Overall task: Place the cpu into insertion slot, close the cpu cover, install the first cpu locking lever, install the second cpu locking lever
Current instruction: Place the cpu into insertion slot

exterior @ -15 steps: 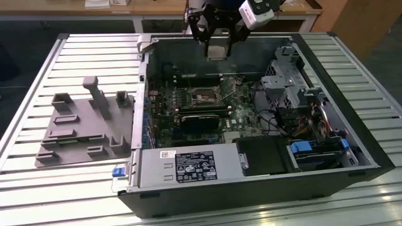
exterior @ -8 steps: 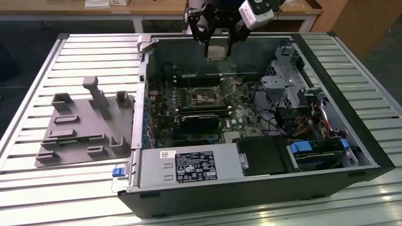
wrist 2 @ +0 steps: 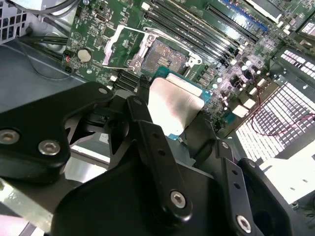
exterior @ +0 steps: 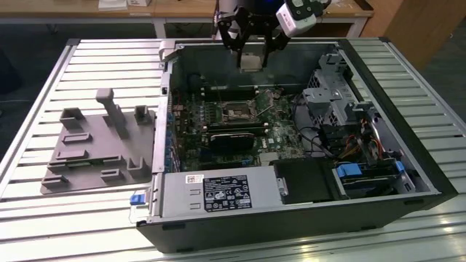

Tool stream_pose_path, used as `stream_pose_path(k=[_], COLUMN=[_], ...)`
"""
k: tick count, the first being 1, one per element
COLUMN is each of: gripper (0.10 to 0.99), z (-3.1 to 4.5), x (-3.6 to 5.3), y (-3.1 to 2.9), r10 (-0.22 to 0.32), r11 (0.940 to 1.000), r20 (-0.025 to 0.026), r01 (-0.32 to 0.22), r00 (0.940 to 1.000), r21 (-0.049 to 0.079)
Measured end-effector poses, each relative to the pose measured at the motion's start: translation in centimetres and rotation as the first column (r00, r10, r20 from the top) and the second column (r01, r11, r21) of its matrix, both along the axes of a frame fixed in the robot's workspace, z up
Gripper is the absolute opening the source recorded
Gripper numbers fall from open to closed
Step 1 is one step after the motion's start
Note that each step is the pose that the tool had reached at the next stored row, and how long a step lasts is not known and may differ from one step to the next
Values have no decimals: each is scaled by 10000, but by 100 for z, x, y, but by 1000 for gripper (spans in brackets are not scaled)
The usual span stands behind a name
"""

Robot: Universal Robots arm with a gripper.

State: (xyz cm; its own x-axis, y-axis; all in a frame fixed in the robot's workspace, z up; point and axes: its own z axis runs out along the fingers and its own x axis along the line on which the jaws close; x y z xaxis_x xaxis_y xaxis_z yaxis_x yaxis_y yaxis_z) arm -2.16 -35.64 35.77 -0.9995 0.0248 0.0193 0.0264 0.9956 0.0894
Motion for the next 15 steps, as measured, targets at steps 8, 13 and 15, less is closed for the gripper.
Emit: stream_pose_path(k=[8,13,15], gripper=[537,537,537], z=[-147,-236,-274], x=[0,0,-1], y=[0,0,1], r10=[0,0,0], r11=[10000,10000,10000], r20=[0,0,0], r01=[0,0,0], r00=[10000,10000,10000], r21=[0,0,0])
